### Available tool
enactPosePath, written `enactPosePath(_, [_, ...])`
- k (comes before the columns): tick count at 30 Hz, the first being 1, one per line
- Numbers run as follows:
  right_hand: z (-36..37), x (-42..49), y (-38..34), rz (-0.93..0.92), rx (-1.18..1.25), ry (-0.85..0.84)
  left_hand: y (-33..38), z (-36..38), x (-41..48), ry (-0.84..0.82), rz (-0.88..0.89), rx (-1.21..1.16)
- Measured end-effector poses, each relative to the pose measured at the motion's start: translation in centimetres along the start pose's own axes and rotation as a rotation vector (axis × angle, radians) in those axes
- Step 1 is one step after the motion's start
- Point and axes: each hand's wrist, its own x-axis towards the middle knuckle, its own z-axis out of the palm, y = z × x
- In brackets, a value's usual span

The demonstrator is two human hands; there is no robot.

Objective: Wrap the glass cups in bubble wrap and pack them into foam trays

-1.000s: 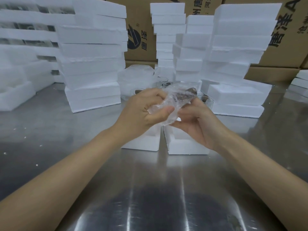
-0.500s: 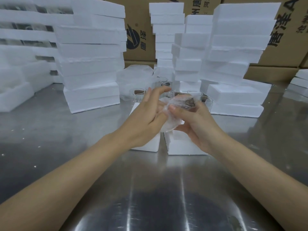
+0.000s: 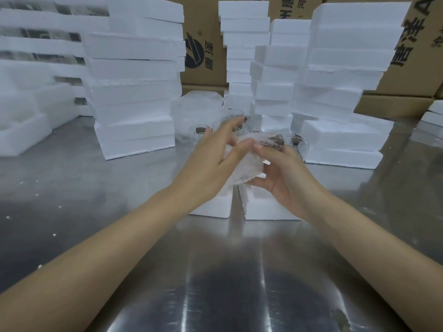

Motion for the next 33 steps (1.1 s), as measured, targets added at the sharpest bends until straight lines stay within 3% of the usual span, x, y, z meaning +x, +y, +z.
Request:
enactPosePath(2, [0.0,0.0,0.0,0.005,0.000,0.004,0.1,0.1,0.2,0.125,0.003,-0.033])
enactPosePath(7, [-0.1,-0.1,0.0,0.001,0.058,-0.007,-0.1,0.3,0.4,0.133,-0.051,-0.160])
enactPosePath(19, [-0.2,0.1,0.3,-0.033,-0.003,0.013,-0.9,0.5,0.1,-0.005,0.072,0.138])
enactPosePath(27, [0.2,0.1,-0.1,0.002,0.050,0.038,-1.0,-0.9,0.7,-0.159,0.128,0.202])
enactPosePath(33, [0.2,0.0,-0.2,0.025,0.101,-0.041,-0.3,-1.9,0.9,-0.051,0.165,0.104])
